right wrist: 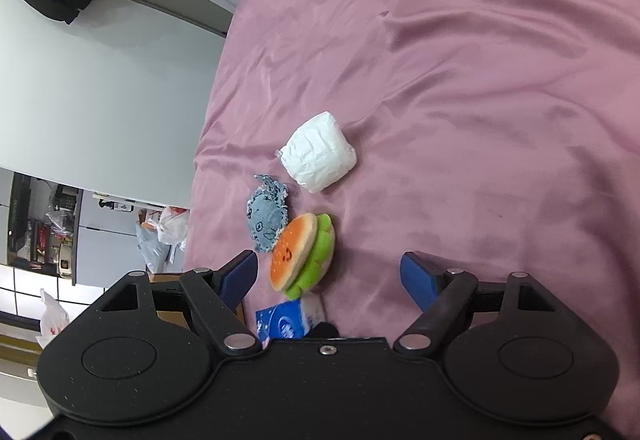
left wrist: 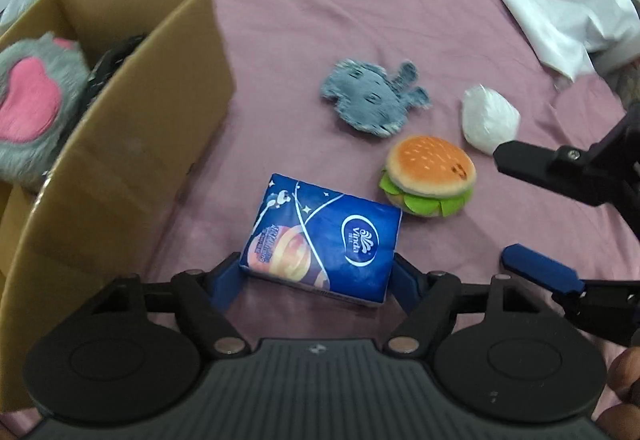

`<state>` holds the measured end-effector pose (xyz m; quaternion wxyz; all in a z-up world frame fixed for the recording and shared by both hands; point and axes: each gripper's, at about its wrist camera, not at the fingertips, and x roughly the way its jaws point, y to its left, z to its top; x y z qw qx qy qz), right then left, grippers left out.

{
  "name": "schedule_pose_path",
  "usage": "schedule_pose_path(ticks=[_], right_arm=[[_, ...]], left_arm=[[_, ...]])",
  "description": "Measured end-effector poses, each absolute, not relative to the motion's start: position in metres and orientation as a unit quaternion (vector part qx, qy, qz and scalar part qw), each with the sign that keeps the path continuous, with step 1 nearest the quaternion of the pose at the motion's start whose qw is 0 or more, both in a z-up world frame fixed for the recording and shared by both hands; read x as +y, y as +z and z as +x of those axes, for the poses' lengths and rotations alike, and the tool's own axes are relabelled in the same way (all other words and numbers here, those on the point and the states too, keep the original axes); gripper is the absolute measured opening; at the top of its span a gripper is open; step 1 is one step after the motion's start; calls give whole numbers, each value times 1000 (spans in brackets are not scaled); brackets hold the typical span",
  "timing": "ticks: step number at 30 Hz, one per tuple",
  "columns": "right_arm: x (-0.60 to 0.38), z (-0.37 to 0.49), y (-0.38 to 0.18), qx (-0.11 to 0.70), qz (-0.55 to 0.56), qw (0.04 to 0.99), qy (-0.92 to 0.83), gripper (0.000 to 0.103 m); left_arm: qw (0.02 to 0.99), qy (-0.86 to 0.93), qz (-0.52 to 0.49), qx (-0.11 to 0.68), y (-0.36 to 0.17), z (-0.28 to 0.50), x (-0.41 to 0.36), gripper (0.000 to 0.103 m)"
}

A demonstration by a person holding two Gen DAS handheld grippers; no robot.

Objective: Organize soft objects
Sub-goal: 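Close the left tool on the blue tissue pack while the right tool grips the burger plush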

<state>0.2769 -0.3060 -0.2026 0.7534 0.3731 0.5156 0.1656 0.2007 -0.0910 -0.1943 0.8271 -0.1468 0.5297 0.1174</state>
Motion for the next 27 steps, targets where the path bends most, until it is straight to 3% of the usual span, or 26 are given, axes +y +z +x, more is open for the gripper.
schedule_pose_path(ticks=[10, 13, 17, 18, 27], right_arm=[[-291, 295, -212, 527, 380, 740, 174, 72], [-284, 299, -216, 531, 382, 735, 178, 61], [-280, 303, -222, 541, 378, 731, 173, 32], [-281, 302, -223, 543, 380, 729, 171, 29], [-301, 267, -205, 518, 383, 748, 159, 24]], left_arm=[[825, 131, -167, 524, -192, 196, -82, 74], [824, 132, -169, 524, -192, 195, -84, 74], [823, 132, -174, 524, -191, 197, -84, 74], [824, 131, -173, 523, -190, 197, -83, 74], [829, 119, -176, 518, -172, 183, -86, 74]])
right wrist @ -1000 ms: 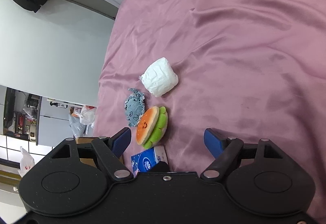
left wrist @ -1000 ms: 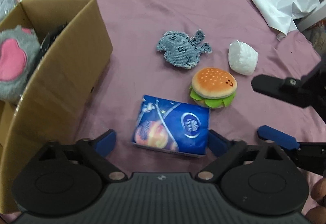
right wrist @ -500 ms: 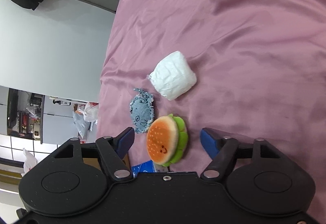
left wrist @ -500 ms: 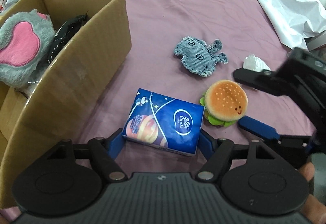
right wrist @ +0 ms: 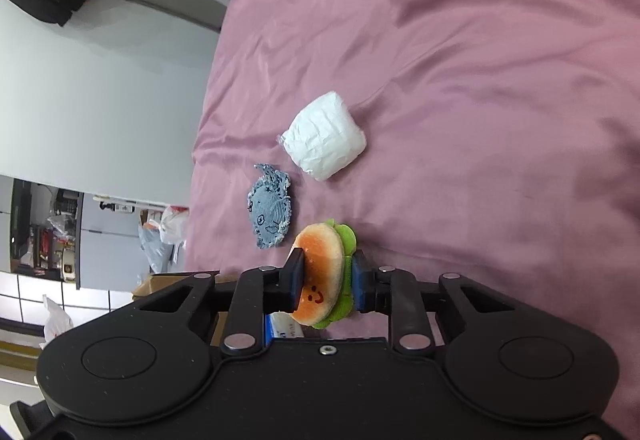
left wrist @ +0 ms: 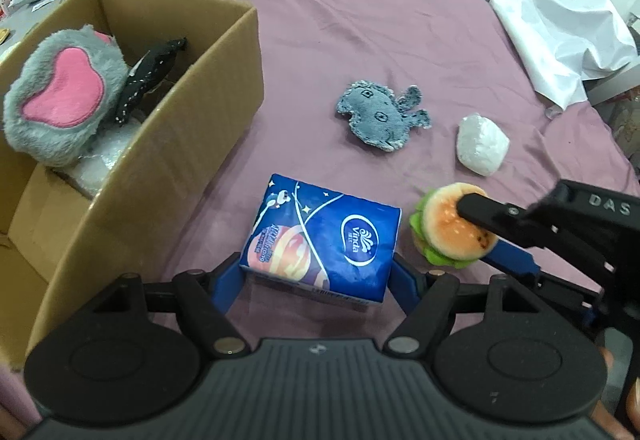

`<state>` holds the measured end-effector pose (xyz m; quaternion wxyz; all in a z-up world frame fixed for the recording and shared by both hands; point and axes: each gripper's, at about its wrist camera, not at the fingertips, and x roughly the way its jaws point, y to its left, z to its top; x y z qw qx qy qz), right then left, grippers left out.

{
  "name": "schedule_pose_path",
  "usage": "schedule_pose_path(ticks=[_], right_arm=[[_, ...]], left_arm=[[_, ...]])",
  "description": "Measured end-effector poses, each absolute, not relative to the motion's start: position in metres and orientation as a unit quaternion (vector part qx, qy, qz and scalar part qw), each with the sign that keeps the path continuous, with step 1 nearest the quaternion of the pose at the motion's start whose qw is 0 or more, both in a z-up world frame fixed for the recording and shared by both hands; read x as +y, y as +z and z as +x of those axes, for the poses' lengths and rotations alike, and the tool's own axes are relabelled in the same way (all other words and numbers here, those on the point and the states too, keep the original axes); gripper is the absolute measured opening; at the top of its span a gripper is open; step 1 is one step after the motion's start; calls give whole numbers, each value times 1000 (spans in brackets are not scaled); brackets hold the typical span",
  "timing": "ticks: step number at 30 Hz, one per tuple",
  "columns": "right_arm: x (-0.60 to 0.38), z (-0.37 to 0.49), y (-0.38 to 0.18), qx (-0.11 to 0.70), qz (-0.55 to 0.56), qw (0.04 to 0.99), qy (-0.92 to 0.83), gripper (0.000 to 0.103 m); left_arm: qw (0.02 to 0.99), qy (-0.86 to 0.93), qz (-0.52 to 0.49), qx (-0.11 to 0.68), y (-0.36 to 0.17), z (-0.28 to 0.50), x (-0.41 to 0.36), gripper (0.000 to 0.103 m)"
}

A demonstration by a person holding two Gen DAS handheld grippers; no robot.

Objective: Organize soft objects
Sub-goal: 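Close the left tool on the blue tissue pack while the right tool grips the burger plush, then carry the tissue pack and burger plush over the box and open both tools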

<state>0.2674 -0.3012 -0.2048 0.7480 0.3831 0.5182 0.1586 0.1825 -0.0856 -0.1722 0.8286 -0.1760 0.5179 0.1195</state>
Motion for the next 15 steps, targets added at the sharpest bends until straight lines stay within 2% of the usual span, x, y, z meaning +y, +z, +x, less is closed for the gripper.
schedule_pose_path(ticks=[15], right_arm=[[-324, 211, -147, 413, 386, 806, 177, 24]], left_arm=[[857, 93, -179, 474, -105, 141, -70, 74]])
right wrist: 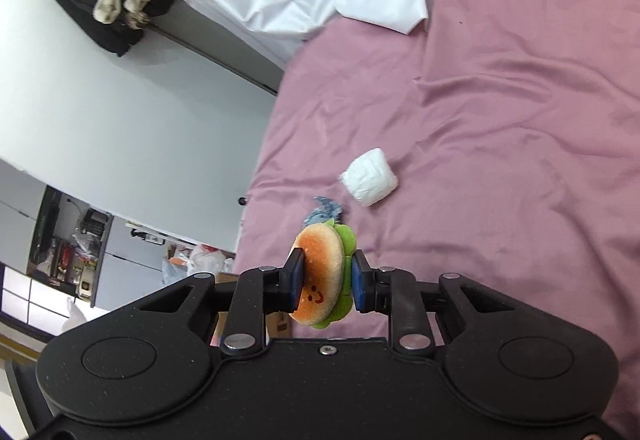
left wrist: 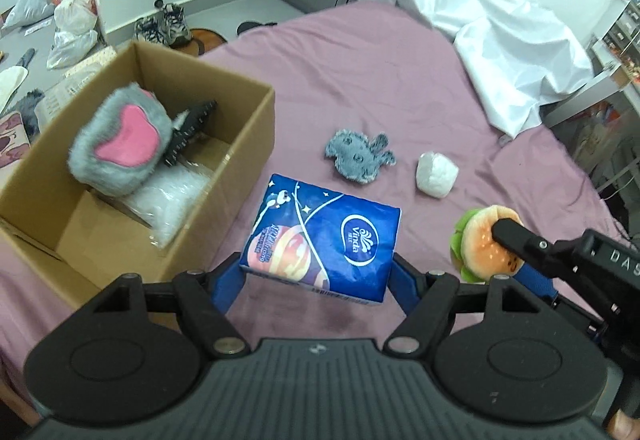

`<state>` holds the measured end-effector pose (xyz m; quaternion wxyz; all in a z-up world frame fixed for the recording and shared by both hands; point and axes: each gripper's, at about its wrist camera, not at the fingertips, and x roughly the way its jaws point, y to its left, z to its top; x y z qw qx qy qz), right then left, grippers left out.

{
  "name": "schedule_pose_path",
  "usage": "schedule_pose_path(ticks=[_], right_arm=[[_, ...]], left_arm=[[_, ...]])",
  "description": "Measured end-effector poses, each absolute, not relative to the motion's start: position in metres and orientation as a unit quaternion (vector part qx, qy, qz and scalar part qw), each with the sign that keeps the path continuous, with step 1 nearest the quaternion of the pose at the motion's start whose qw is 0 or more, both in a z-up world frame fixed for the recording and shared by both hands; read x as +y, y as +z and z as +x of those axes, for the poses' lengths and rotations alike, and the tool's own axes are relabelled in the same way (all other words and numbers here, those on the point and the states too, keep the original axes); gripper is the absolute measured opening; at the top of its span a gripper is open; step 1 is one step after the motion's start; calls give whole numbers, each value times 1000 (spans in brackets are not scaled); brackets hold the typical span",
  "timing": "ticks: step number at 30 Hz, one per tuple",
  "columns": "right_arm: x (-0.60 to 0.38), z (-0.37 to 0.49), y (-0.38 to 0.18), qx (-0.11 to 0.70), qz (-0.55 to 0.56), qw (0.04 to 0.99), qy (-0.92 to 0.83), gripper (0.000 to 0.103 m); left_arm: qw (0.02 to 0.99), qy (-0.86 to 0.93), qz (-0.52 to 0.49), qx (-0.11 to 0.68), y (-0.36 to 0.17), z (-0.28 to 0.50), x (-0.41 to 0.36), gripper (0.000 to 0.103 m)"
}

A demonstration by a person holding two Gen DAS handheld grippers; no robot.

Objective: Organize soft objects
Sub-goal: 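Carry the tissue pack and burger plush over the box and open both tools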

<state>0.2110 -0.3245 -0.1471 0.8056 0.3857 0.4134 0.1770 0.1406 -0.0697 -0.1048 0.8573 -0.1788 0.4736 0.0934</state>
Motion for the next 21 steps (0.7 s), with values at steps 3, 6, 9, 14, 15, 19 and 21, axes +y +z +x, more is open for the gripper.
schedule_pose_path(ticks=[3, 6, 9, 14, 15, 19, 21], right_arm=[[-323, 202, -140, 400, 387, 811, 182, 24], [-318, 194, -133, 395, 383, 814, 186, 24], [-311, 185, -125, 395, 375, 817, 188, 24], [-297, 177, -110, 391, 364, 821, 201, 24], [-294, 177, -107, 391, 363, 821, 204, 24], [-281, 176, -98, 388, 356, 823, 214, 24], [-275, 175, -95, 388, 353, 823, 219, 24]], left_arm=[[862, 91, -177, 467, -94, 133, -67, 74], [865, 87, -179, 460, -86, 128, -63, 74], [869, 87, -178, 453, -77, 122, -56, 74], [873, 100, -183, 441, -64, 110, -35, 74], [874, 104, -184, 439, -62, 108, -30, 74], [874, 116, -190, 433, -57, 101, -11, 74], [874, 121, -192, 430, -55, 99, -2, 74]])
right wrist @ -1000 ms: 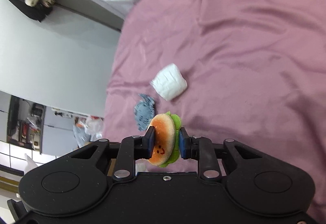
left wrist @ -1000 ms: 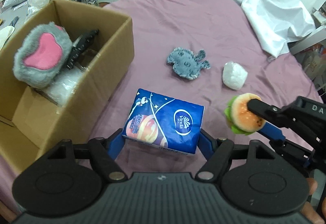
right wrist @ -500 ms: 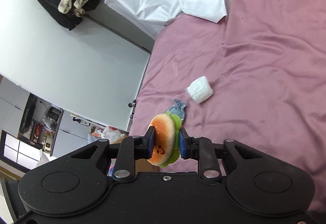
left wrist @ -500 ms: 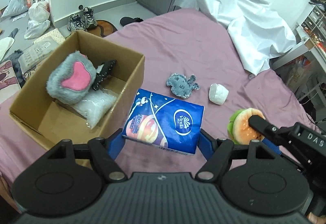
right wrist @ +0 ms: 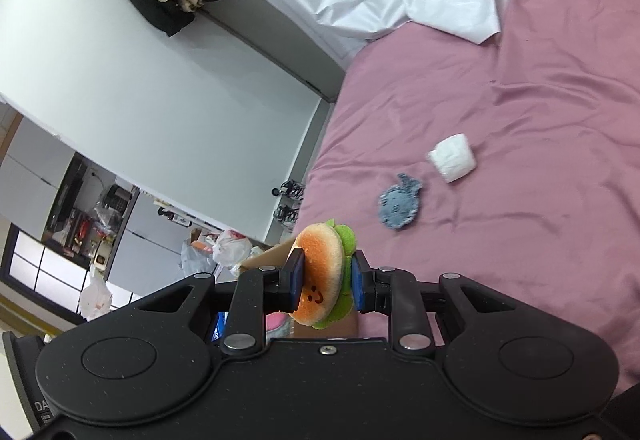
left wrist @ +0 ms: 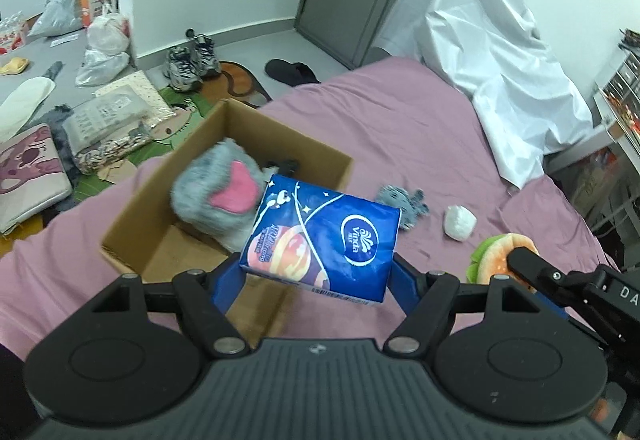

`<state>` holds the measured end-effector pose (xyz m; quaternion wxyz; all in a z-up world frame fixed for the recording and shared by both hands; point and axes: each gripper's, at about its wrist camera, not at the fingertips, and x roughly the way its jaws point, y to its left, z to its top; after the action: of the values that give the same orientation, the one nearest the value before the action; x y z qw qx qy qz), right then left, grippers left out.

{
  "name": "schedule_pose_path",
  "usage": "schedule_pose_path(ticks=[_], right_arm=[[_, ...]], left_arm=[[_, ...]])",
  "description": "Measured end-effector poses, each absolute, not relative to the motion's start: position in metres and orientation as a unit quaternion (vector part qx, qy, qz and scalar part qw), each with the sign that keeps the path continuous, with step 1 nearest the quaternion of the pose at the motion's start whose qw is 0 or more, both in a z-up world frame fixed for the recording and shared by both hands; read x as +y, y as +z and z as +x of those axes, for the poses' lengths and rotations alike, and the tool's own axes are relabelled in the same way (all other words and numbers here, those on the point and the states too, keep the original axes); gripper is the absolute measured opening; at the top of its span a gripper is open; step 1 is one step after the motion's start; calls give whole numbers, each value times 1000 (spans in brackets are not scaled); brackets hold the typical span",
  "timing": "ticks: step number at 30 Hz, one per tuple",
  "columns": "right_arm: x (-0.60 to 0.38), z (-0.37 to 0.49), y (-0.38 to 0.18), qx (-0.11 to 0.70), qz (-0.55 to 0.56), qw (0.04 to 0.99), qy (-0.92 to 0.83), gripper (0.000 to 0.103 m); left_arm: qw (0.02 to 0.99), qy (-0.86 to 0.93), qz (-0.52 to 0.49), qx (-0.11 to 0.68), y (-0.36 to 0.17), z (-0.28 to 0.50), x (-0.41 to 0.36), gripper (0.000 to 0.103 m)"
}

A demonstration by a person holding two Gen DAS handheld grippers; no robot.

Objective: Organize soft objects
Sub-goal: 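Carry the tissue pack and burger plush over the box and open both tools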

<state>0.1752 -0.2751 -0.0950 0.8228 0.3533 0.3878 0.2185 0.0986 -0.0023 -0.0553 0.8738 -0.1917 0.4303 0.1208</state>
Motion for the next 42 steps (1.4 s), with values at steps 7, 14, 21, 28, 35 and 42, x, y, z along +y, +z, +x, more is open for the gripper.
schedule_pose_path(ticks=[7, 14, 21, 28, 35, 42], right_arm=[[-246, 172, -87, 391, 338, 824, 233, 24], [-217, 169, -83, 400, 319, 825, 241, 24], [-188, 166, -81, 409, 300, 824, 255, 24], [-162, 165, -85, 425, 278, 820, 263, 24], [-138, 167, -90, 438, 265, 816, 268, 25], [-122, 165, -95, 449, 264, 811, 268, 26]], left_arm=[[873, 136, -196, 426, -54, 92, 27, 74], [867, 146, -208, 428, -59, 88, 52, 74], [857, 150, -222, 441, -75, 88, 74, 74], [844, 145, -241, 456, -94, 88, 93, 74], [840, 152, -251, 457, -97, 88, 109, 77], [843, 159, -251, 449, -89, 84, 119, 79]])
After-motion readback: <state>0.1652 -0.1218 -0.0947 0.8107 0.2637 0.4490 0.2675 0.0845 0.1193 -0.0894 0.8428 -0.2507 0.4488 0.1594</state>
